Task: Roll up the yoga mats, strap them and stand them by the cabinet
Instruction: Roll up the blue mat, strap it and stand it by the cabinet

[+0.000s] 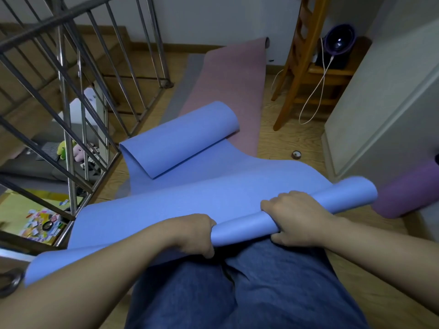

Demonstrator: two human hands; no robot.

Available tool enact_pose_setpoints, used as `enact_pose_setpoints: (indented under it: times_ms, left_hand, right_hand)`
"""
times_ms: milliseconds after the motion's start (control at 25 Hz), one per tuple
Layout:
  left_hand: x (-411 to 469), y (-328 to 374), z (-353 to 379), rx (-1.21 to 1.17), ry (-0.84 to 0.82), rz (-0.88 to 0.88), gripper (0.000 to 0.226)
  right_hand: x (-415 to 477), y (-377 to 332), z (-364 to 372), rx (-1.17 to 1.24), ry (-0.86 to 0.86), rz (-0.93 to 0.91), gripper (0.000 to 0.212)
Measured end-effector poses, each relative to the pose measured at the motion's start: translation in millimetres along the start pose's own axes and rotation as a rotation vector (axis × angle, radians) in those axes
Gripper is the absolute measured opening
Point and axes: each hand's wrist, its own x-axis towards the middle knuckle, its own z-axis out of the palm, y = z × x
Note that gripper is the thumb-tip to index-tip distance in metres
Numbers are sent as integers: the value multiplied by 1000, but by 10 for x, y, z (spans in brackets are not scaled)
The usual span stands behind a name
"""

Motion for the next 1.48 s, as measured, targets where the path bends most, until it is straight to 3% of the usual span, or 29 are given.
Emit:
enact_pose_setpoints:
  times_ms: [80,160,320,400,480,680,760,880,1040,1120,1200,1360,1440,1480]
  left_hand:
    - [37,-41,-53,-67,-28,35,26]
    - [-11,-58,-32,-64,53,45,25]
    - [-176,-26,382,424,639,40,40]
    - [-207,-51,481,490,694,87,55]
    - [-189,-106,406,460,596,85,55]
    - [-119,-164,116,151,260,79,29]
    - [-69,-187,3,38,117,87,25]
    - [-33,-153,-84,3,32,83,25]
    - [-145,19,198,341,405,-105,37]
    - [-226,80,307,429,471,-143,39]
    - [-313,12,203,306,416,-55,37]
    - [-449,-169,-85,34,69,72,31]
    - [-363,-204,-28,46,16,97,33]
    - [-306,-213,-5,38,-10,102,35]
  right_hand:
    - [44,9,52,70,-108,68,27]
    - [115,25,40,152,-212,101,22]
    - [312,102,29,284,-395,72,9]
    - [377,96,8,328,-432,47,10]
    - [319,59,-9,298,-384,54,13]
    - [-43,-14,224,75,194,-80,41]
    - [2,-70,233,-5,259,-90,46]
    - [149,-107,111,45,86,-21,30]
    - [262,-57,16,125,-79,9,26]
    - [284,-86,-47,146,-180,6,25]
    - [322,-108,-216,150,-320,-22,26]
    - [363,-148,-452,182,-545,-81,40]
    - [235,-213,-394,213,-493,-35,52]
    - [134,-257,-330,186,-389,-14,55]
